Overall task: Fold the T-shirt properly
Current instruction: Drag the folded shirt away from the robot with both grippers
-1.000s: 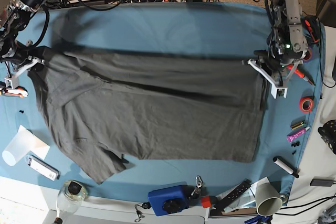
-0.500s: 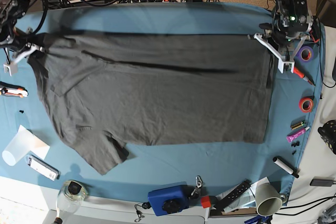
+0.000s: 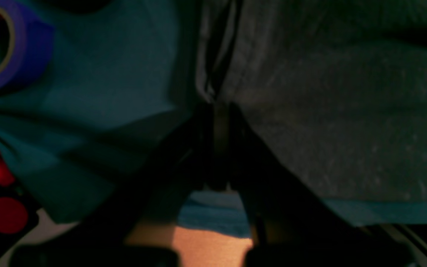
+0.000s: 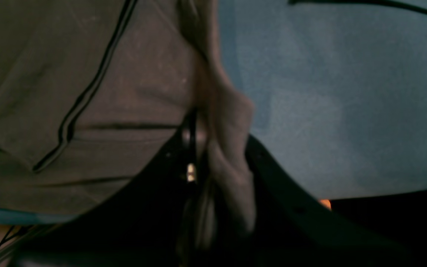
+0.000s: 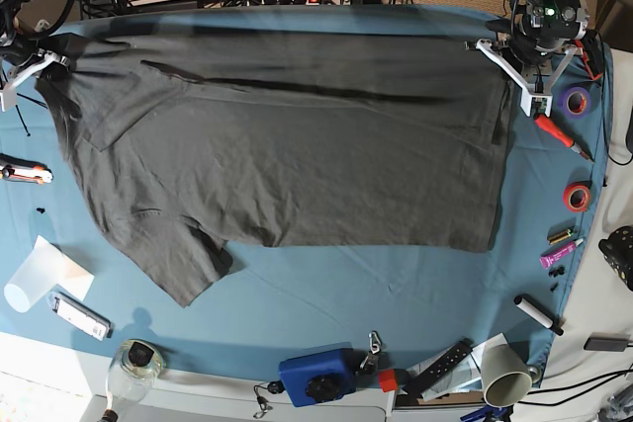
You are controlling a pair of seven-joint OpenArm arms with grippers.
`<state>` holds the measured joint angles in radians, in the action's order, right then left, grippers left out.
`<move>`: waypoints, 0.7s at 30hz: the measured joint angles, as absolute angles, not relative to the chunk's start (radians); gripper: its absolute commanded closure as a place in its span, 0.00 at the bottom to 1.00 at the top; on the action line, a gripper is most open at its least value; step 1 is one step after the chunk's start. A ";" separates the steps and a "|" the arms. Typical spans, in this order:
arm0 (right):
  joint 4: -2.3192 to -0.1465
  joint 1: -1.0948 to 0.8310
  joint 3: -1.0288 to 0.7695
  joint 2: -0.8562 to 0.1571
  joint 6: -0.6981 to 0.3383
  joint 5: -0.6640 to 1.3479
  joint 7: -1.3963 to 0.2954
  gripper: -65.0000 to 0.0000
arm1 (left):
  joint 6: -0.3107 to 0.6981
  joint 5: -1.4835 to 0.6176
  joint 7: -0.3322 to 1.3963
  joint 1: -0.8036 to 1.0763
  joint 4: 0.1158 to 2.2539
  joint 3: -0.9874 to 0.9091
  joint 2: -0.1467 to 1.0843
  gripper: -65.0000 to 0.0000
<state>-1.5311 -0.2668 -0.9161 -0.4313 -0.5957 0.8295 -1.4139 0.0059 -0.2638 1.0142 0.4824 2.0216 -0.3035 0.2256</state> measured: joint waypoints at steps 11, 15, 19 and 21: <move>-1.531 -0.267 -0.916 -0.431 -0.596 0.829 -1.414 1.00 | 0.006 -0.264 1.002 0.506 2.027 -0.303 0.226 1.00; -1.531 -0.267 -0.916 -0.431 -0.596 0.829 -1.414 1.00 | 0.006 -0.264 0.998 0.506 2.027 -0.303 0.226 1.00; -1.531 -0.267 -0.916 -0.431 -0.596 0.829 -1.414 0.99 | 0.006 -0.263 0.989 0.508 2.027 -0.303 0.226 1.00; -1.531 -0.267 -0.916 -0.431 -0.596 0.828 -1.414 0.88 | 0.006 -0.263 0.989 0.508 2.027 -0.303 0.226 0.97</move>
<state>-1.5311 -0.2668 -0.9161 -0.4309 -0.5957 0.8276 -1.4143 0.0059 -0.2634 0.9890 0.5076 2.0270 -0.3035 0.2256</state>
